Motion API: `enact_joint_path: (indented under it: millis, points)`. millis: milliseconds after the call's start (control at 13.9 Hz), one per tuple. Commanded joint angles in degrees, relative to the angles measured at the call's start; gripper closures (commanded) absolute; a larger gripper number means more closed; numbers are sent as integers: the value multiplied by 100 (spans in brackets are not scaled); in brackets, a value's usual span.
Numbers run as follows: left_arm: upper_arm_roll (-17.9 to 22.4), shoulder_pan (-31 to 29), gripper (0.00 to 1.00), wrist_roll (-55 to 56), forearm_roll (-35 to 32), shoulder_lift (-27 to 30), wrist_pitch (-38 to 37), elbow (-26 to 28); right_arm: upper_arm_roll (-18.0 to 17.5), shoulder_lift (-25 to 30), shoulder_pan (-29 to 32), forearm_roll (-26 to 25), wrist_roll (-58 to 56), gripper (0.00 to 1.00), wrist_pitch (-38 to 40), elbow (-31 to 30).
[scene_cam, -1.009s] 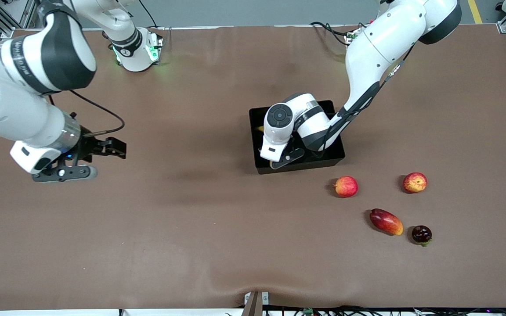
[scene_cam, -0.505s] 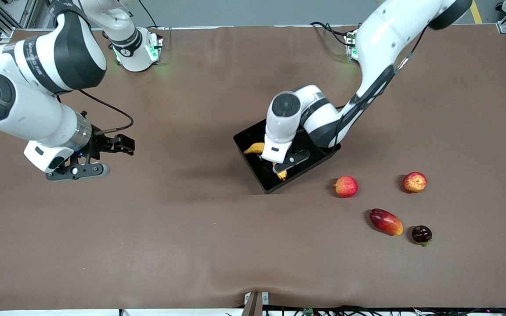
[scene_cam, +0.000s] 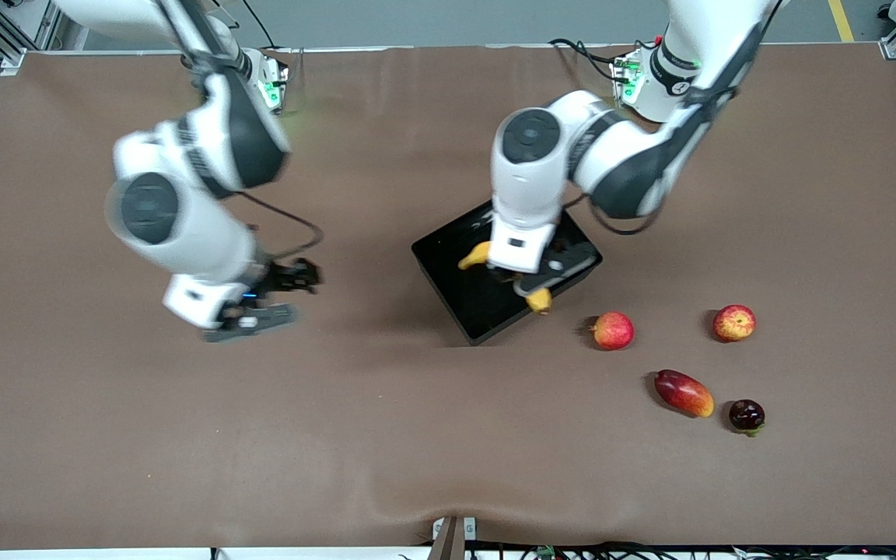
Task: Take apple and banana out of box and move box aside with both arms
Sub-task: 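Lift the banana out with the left gripper while the right gripper grasps the box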
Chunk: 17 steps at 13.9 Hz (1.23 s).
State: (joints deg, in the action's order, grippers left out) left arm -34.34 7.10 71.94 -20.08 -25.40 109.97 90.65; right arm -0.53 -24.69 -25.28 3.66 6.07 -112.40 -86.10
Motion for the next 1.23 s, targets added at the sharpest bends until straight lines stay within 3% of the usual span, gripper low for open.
enact_joint_path:
  millis: [0,216,577,937,1153]
  points:
    - [-230,-1128,100,-1668,662,482,-649,120,27,-631,-624,-14,-53,0,-789,181]
    - [-371,-2131,100,-3279,891,545,-1108,129,44,-1177,-1057,-206,-53,0,-1572,181]
    - [-362,-3459,100,-4266,954,378,-1031,821,36,-1644,-1321,-366,26,0,-2011,181]
    - [-336,-3979,100,-4295,901,150,900,2236,36,-1627,-1365,-374,35,0,-2154,190]
    - [-336,-3988,100,-3584,901,-192,1473,2387,36,-1583,-1392,-374,35,0,-2154,269]
